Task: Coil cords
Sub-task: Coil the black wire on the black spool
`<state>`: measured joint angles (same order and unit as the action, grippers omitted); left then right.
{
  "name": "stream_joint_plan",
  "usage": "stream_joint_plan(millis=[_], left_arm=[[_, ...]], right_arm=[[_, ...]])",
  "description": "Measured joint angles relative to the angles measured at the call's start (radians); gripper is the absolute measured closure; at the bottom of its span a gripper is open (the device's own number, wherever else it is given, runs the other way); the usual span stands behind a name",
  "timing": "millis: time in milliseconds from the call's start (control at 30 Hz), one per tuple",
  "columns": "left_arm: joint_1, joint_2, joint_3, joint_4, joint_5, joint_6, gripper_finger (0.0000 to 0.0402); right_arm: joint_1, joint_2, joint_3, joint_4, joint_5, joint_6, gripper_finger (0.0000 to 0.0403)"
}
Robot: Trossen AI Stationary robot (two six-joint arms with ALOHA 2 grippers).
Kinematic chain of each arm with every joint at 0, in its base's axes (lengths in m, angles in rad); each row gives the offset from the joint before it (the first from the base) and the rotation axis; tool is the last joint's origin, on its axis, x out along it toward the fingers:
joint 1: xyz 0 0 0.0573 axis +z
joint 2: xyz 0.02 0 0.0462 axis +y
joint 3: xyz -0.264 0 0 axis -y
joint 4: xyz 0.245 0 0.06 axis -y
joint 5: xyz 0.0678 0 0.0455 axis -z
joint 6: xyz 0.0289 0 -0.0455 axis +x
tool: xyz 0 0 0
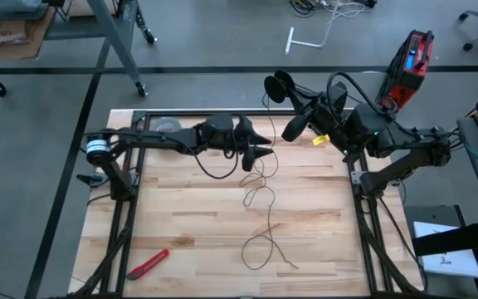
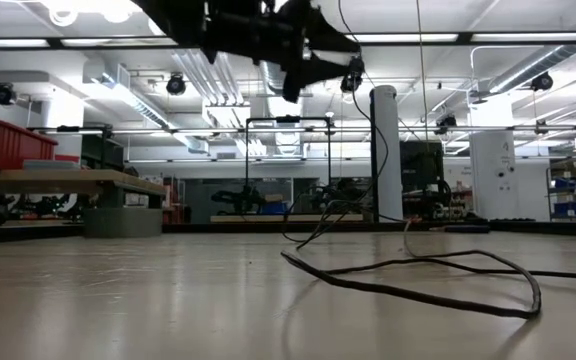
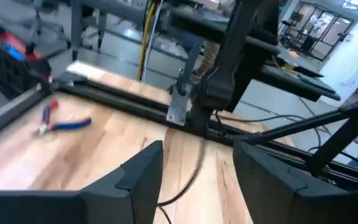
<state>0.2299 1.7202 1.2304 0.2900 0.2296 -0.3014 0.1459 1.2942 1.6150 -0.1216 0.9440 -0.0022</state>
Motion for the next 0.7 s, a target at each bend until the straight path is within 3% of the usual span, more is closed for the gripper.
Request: stream_joint_plan(millis=[267,467,700], left_arm=[[-0.016,0.078,0.052,-0.009,0.044,-0.103,0.0266],[-0.015,0.045,0.107,-0.086,0.048,-0.100,0.0388],[-0.017,0.033,0.299,-0.385,0.085,-0.103,0.0399]], right_arm=[[0.000,0.000,0.000,-0.005,0.000,-0.003,0.0403],[0.000,0.000,0.000,-0.011,0.000,-0.002,0.0403],[0.000,0.000,0.000,-0.022,0.000,-0.012,0.0403]])
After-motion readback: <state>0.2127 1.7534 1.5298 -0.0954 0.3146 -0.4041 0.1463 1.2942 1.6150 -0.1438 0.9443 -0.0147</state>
